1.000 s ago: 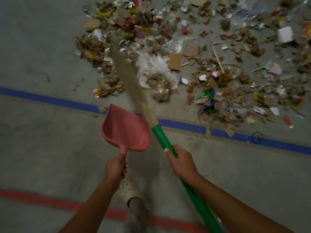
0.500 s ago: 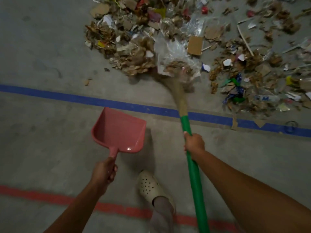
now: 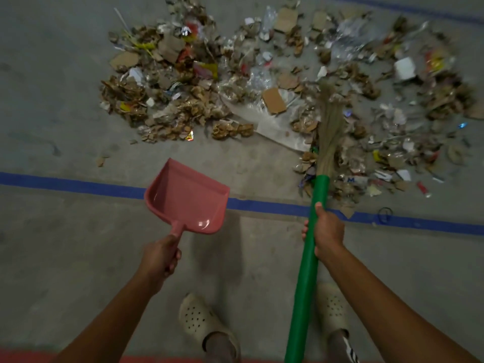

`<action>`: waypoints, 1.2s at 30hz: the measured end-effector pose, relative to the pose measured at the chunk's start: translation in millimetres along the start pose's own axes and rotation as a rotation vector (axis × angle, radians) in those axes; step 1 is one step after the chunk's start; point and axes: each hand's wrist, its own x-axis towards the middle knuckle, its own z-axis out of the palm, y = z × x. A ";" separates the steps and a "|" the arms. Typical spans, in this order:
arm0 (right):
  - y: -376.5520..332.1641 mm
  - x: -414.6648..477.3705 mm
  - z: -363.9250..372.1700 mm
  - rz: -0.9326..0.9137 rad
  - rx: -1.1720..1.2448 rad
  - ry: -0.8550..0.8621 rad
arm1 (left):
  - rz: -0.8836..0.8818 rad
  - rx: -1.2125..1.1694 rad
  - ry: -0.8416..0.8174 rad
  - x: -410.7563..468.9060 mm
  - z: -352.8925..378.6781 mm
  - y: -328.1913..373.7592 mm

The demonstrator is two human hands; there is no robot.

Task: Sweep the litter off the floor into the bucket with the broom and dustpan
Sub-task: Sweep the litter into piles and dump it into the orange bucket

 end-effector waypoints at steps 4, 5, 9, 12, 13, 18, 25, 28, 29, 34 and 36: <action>-14.1 -36.7 8.5 -0.065 -0.121 -0.011 | 0.013 -0.057 0.062 -15.5 -5.9 7.6; -17.6 -47.2 14.5 -0.083 -0.156 -0.004 | 0.013 -0.072 0.067 -18.5 -11.3 8.5; -17.5 -85.1 54.0 -0.100 -0.274 0.033 | -0.013 -0.124 0.079 -29.3 -48.2 10.2; -11.2 -106.7 93.9 -0.085 -0.323 0.058 | -0.002 -0.171 0.110 -32.8 -84.3 14.1; -5.9 -111.4 105.0 -0.079 -0.346 0.071 | 0.002 -0.183 0.125 -33.1 -95.7 15.5; 2.3 -141.1 154.9 -0.087 -0.364 0.092 | 0.010 -0.197 0.213 -23.5 -142.5 23.3; 22.1 -171.5 236.2 -0.330 -0.491 -0.209 | -0.012 -0.235 0.316 12.6 -176.7 35.6; 29.7 -178.1 274.4 -0.407 -0.694 -0.402 | -0.034 -0.256 0.367 26.8 -186.6 39.0; 30.4 -178.7 287.4 -0.439 -0.780 -0.462 | -0.042 -0.264 0.385 31.0 -189.6 39.2; 41.7 -161.5 355.8 -0.414 -1.146 -0.715 | -0.092 -0.282 0.437 50.8 -202.7 30.6; 46.6 -142.6 371.0 -0.324 -1.240 -0.754 | -0.106 -0.266 0.439 57.0 -202.8 28.9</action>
